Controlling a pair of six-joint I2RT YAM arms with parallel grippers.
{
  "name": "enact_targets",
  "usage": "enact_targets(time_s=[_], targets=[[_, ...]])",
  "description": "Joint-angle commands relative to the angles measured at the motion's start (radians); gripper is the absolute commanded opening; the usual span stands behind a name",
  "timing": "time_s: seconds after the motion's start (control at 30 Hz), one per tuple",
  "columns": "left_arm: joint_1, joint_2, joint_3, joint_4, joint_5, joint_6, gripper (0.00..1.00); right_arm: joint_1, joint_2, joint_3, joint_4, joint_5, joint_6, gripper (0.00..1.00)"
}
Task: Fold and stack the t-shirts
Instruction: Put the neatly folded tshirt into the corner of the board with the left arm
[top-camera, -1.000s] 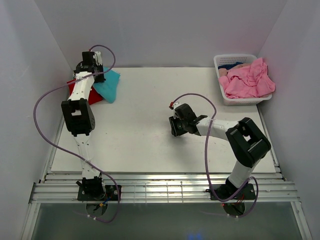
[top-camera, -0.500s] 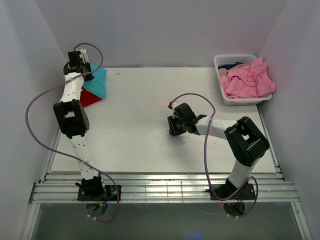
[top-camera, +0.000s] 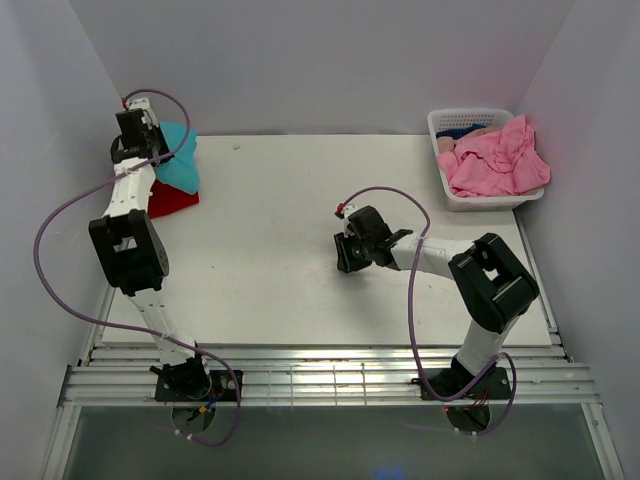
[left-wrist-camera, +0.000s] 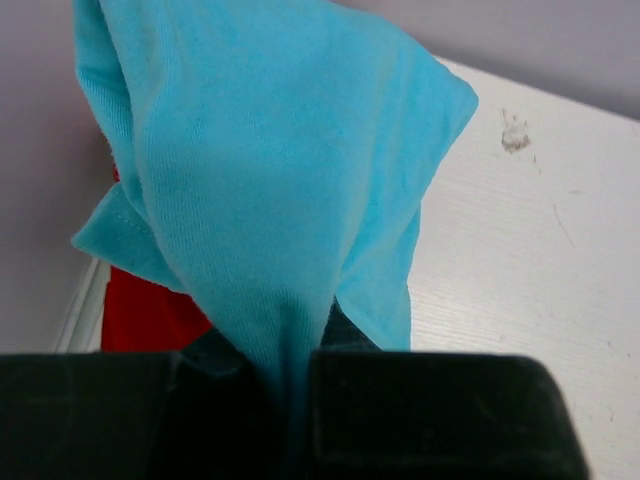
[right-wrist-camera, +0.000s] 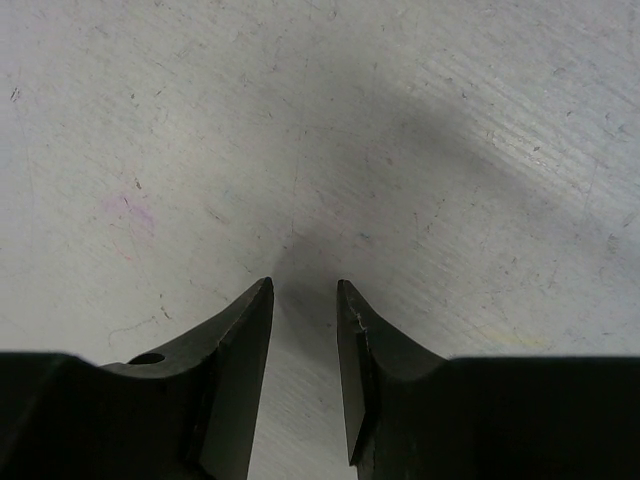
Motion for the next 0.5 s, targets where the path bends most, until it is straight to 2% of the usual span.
enact_targets(time_s=[0.0,0.47], targets=[[0.037,-0.085,-0.007,0.107,-0.027,-0.041,0.03,0.011,0.01,-0.004,0.023,-0.023,0.004,0.38],[0.066,0.085,-0.027,0.109,0.051,-0.055,0.03,0.016,-0.001,-0.039,0.023,-0.023,0.009,0.38]])
